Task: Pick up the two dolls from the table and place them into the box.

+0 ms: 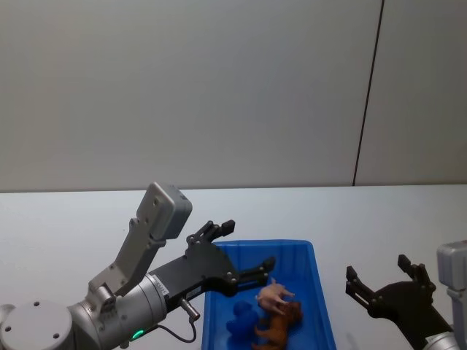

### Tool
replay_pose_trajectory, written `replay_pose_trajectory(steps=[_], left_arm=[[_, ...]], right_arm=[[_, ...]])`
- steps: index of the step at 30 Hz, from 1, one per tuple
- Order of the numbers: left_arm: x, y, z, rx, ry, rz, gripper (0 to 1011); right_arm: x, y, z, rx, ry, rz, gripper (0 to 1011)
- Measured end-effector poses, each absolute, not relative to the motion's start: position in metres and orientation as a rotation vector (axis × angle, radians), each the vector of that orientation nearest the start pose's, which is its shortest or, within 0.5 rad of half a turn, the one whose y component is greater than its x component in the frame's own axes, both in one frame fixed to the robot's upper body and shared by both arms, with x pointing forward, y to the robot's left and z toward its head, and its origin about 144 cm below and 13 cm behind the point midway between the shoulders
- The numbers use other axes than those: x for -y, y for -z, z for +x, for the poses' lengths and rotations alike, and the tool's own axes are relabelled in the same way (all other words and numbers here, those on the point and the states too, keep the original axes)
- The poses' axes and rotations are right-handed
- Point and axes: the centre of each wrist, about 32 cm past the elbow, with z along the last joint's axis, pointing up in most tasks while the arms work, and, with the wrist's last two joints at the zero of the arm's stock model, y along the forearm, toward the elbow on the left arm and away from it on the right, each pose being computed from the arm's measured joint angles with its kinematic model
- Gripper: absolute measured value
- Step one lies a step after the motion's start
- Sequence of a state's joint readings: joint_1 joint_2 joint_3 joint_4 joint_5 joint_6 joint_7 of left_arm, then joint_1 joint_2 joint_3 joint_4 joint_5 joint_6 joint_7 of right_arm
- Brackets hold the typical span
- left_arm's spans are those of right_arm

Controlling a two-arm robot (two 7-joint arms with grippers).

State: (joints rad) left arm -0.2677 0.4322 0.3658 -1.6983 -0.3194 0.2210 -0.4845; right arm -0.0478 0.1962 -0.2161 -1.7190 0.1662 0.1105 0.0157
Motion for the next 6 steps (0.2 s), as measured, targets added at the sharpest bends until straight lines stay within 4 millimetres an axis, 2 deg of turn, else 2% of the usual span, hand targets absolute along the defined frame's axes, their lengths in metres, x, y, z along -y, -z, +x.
replay_pose_trajectory(steps=[6], left_arm=[[-0.2291,-1.2464,0.5012,0.119,-0.726,0.139,1002]], right_arm=[[0.2075,-1.1644,0.4369,-0.023,1.317,-0.055,1001]])
